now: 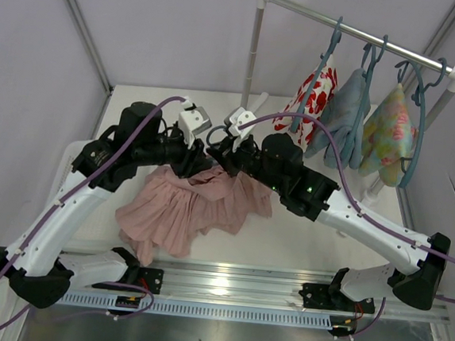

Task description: Place the skirt on the hanger

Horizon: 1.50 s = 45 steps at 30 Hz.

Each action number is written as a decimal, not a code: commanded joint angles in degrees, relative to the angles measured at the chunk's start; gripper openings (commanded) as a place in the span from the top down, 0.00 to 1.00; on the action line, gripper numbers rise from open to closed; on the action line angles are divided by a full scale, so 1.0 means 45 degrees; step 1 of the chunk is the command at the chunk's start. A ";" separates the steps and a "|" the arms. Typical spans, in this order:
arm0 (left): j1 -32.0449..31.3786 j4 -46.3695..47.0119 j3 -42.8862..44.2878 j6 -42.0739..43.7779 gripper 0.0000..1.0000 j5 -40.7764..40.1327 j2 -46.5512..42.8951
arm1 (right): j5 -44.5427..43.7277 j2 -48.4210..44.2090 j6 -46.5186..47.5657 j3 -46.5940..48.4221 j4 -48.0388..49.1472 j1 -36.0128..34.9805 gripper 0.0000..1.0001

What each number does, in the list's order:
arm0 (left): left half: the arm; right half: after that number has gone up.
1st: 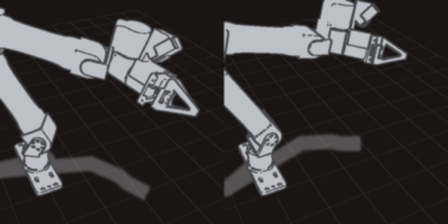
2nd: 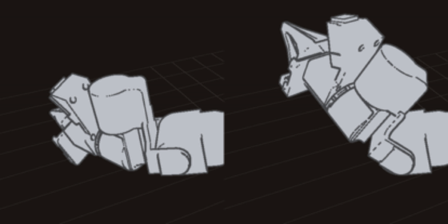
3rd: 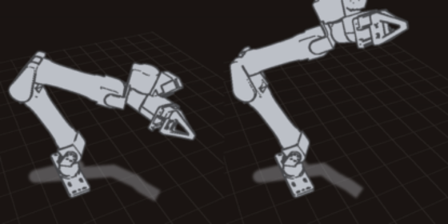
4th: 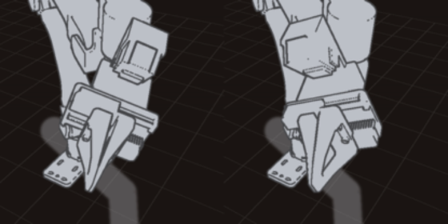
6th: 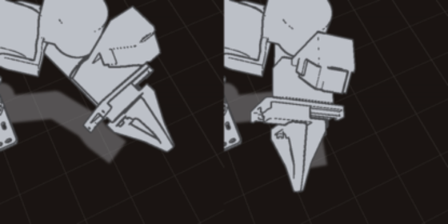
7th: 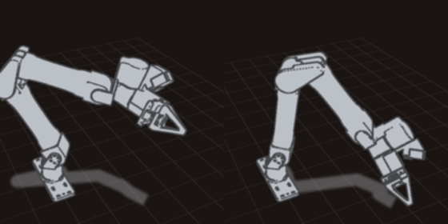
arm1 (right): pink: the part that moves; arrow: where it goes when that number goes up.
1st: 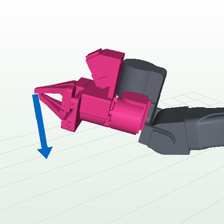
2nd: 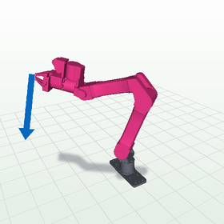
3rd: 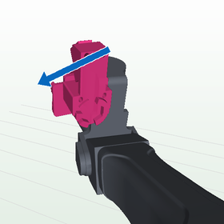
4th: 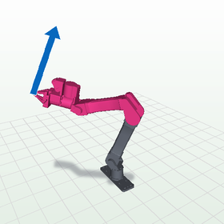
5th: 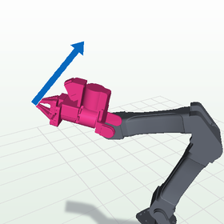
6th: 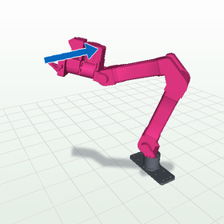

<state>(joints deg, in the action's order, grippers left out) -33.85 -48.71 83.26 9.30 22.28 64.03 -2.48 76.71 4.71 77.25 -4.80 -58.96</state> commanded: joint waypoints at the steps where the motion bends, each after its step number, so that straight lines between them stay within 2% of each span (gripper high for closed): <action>1: 0.0158 0.0394 -0.0318 -0.0016 0.62 0.0751 -0.0205 | -0.0073 -0.0542 -0.0497 0.0391 0.1808 0.0230 1.00; 5: 0.0158 0.0531 -0.0846 -0.0192 0.61 0.0887 -0.0556 | -0.0678 -0.0542 -0.0988 0.0372 0.2101 0.0504 1.00; 8: 0.0158 0.0356 -0.1120 -0.0211 0.57 0.0674 -0.0557 | -0.0504 -0.0503 -0.0969 0.0508 0.2160 0.0543 1.00; 13: 0.0158 0.0373 -0.1451 -0.0114 0.58 0.0517 -0.0751 | -0.0093 -0.0366 -0.0851 0.0489 0.2121 0.0543 1.00; 16: 0.0158 0.0920 -0.1841 -0.0347 0.62 0.0692 -0.0947 | 0.0081 -0.0386 -0.0988 0.0430 0.2296 0.0543 1.00; 17: 0.0158 0.1366 -0.2094 -0.0619 0.67 0.0770 -0.1006 | 0.0141 -0.0405 -0.0988 0.0430 0.2355 0.0543 1.00; 20: 0.0177 0.2168 -0.2526 -0.1360 1.00 0.0480 -0.1026 | -0.0033 -0.0386 -0.1573 0.0508 0.2531 0.0543 1.00; 28: 0.0177 0.2992 -0.3054 -0.2394 1.00 -0.1138 -0.1923 | -0.0970 0.0394 -0.3288 0.1308 0.1712 0.0544 1.00; 30: 0.0158 0.2876 -0.2996 -0.2593 1.00 -0.1668 -0.2099 | -0.1574 0.0589 -0.3740 0.1504 0.1438 0.0563 0.94; 34: 0.0158 0.2699 -0.2858 -0.3159 1.00 -0.2996 -0.2314 | -0.1753 0.0825 -0.4444 0.1836 0.1105 0.0602 0.67; 36: 0.0158 0.2777 -0.2859 -0.3141 1.00 -0.3699 -0.2664 | -0.1889 0.0922 -0.4465 0.2265 0.0112 0.0621 0.55; 37: 0.0158 0.2835 -0.2878 -0.2986 1.00 -0.3914 -0.2744 | -0.1987 0.0981 -0.4523 0.2440 -0.0142 0.0622 0.42; 40: 0.0177 0.2584 -0.2547 -0.2615 1.00 -0.4560 -0.2706 | -0.2163 0.1078 -0.4874 0.3279 -0.1625 0.0680 0.23; 41: 0.0158 0.2543 -0.2430 -0.2575 1.00 -0.4658 -0.2647 | -0.2280 0.1079 -0.5010 0.3552 -0.2577 0.0680 0.20; 45: 0.0177 0.2990 -0.2021 -0.2633 1.00 -0.4523 -0.2413 | -0.3138 0.0534 -0.5908 0.4006 -0.4030 0.0719 0.17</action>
<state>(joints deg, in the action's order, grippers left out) -33.34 -39.66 70.37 -2.11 3.49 53.01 -12.47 81.10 -18.06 93.03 -15.55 -55.90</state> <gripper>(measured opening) 0.136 0.830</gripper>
